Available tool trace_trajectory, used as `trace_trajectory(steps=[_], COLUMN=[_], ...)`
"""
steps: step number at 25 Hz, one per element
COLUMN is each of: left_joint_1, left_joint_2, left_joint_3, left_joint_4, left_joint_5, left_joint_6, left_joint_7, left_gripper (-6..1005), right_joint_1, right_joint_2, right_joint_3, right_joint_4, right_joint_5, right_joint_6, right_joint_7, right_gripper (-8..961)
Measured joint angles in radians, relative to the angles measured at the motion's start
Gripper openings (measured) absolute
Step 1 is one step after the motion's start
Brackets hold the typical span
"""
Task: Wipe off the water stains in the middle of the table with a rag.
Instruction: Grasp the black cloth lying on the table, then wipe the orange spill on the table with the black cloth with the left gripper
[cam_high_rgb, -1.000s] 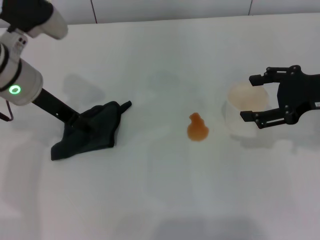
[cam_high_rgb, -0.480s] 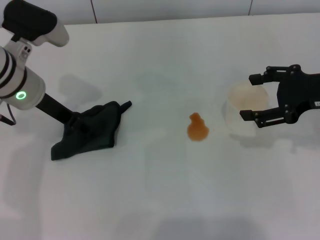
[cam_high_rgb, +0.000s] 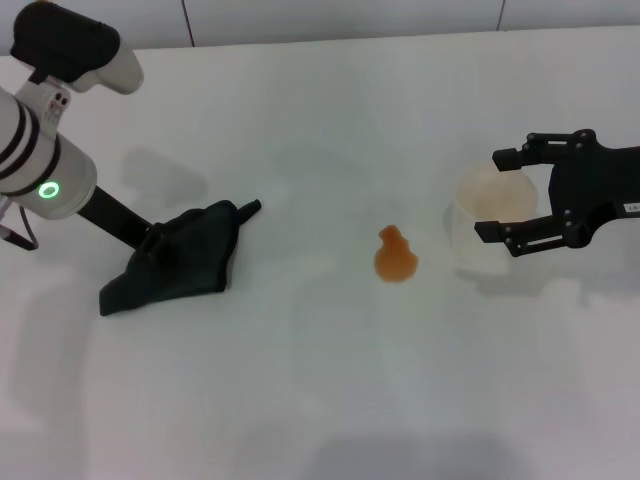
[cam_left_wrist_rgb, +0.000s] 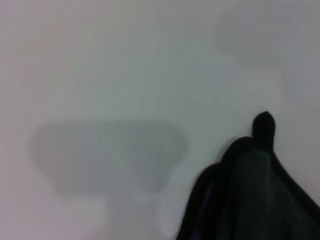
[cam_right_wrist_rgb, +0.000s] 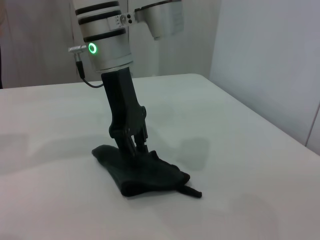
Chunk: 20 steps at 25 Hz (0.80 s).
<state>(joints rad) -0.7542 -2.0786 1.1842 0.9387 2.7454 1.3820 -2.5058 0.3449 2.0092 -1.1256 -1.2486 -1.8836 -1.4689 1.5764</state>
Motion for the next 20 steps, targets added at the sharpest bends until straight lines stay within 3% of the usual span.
trace_trajectory(steps=[1,12,20], left_joint_1=[-0.002,-0.005,0.004], left_joint_2=[0.0,-0.001,-0.001], left_joint_3=[-0.001,0.003,-0.001], left_joint_4=[0.0,0.0,0.011], left_joint_5=[0.0,-0.001,-0.1], left_joint_6=[0.0,-0.003,-0.031], left_joint_7=[-0.002,-0.002,0.011], left_gripper=[350,146,97], right_joint_1=[0.0,-0.002,-0.004], right_joint_2=[0.0,0.0,0.0], right_joint_3=[0.0,0.0,0.0], right_joint_4=[0.0,0.002,-0.002], right_joint_5=[0.0,0.0,0.0], right_joint_6=[0.0,0.001,0.001], right_joint_7=[0.0,0.001,0.0], right_gripper=[873,873,873])
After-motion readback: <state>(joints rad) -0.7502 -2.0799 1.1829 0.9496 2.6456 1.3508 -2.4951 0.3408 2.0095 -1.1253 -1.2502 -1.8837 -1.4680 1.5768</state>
